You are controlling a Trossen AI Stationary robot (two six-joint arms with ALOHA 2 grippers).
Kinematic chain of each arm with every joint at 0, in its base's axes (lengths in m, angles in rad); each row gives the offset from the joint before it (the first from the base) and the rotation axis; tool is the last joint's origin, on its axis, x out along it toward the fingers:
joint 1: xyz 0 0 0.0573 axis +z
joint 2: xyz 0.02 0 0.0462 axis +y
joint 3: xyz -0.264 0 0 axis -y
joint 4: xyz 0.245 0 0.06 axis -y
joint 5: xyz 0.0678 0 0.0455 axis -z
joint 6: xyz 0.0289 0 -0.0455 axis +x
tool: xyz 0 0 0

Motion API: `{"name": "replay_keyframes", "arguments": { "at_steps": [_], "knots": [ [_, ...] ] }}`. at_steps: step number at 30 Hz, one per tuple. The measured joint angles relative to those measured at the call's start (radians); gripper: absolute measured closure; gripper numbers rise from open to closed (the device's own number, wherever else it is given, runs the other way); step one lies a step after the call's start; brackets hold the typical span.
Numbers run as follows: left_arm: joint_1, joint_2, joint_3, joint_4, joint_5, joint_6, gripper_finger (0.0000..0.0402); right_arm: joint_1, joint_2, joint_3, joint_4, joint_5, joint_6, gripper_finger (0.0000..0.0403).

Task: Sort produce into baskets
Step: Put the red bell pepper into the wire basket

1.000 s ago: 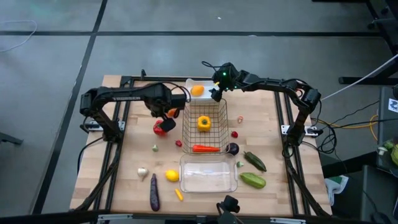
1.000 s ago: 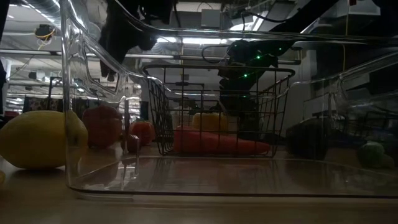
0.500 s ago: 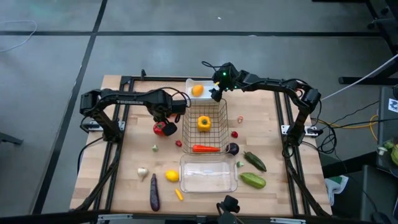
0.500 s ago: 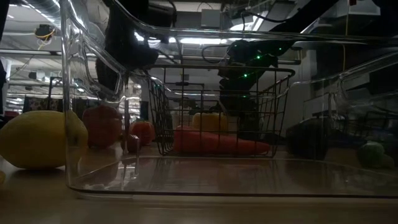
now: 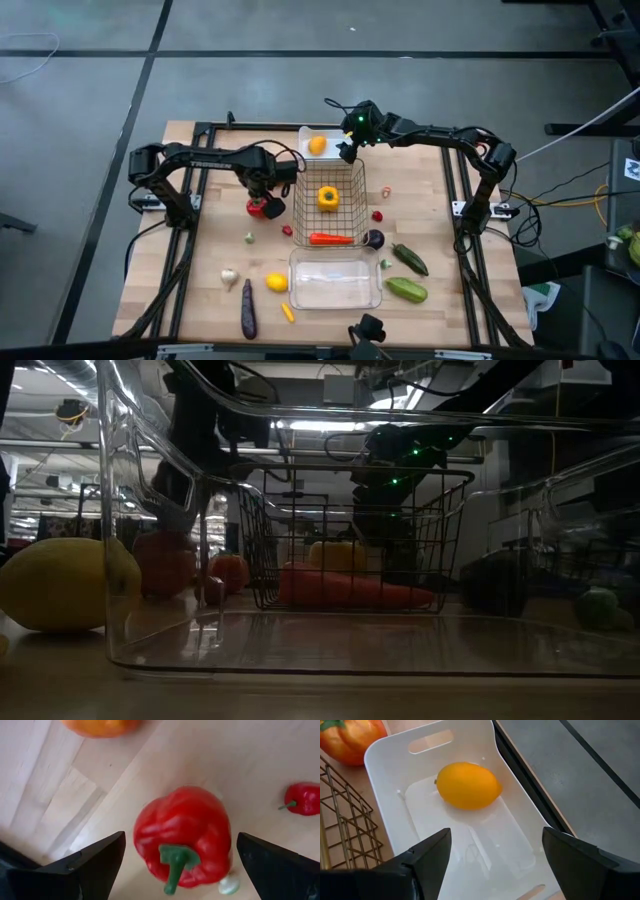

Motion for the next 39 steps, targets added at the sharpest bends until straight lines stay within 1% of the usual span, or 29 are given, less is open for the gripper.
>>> {"name": "replay_keyframes", "arguments": {
  "at_steps": [7, 18, 28, 39],
  "knots": [
    [0.011, 0.001, -0.060, 0.053, 0.031, 0.003, 0.0025, 0.000, 0.000, 0.000, 0.000, 0.000, 0.000, 0.0093],
    [0.011, 0.000, -0.103, 0.161, 0.023, 0.031, 0.0025, 0.000, 0.000, 0.000, 0.000, 0.000, 0.000, 0.0093],
    [0.007, 0.000, -0.104, 0.158, 0.024, 0.030, 0.0057, 0.000, 0.000, 0.000, 0.000, 0.000, 0.000, 0.0093],
    [0.007, 0.003, -0.088, 0.137, 0.024, 0.047, 0.0060, 0.000, 0.000, 0.000, 0.000, 0.000, 0.000, 0.0093]
  ]
}}
